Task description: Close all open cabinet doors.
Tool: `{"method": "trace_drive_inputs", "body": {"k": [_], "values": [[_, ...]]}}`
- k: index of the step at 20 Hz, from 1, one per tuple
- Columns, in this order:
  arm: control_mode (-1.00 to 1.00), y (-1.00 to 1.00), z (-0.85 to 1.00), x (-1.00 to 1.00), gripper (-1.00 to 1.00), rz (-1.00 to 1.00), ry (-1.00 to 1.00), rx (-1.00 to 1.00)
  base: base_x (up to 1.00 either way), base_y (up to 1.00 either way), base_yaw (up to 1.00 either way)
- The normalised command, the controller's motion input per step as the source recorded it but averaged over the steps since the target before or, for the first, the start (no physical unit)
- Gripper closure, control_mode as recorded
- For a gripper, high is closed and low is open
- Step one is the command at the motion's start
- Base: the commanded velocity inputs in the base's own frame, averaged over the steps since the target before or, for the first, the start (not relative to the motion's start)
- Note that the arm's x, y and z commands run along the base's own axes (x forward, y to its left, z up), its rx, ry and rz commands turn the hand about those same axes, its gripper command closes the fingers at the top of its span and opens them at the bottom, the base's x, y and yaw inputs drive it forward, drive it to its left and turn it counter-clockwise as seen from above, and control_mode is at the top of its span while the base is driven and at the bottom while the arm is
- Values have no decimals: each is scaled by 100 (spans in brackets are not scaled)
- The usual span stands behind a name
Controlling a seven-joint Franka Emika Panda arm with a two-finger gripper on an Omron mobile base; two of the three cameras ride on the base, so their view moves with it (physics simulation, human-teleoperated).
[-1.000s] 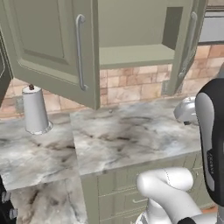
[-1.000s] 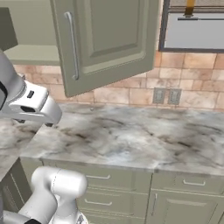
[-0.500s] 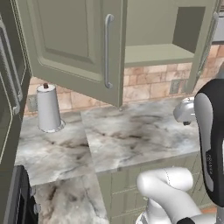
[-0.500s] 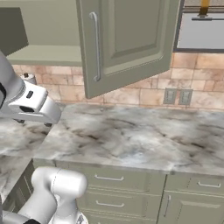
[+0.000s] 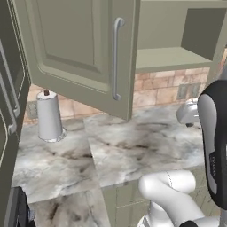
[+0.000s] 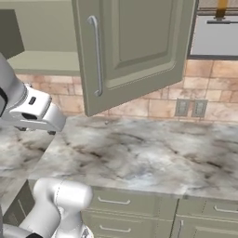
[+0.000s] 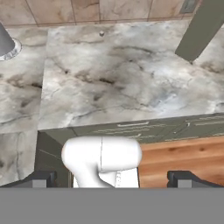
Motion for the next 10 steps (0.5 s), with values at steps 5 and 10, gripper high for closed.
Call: {"method": "trace_drive_inputs", "body": {"k": [5, 10], "values": [[100, 0, 0, 0, -100, 0, 0, 0, 38, 0, 3], [100, 0, 0, 0, -100, 0, 0, 0, 37, 0, 7]]}}
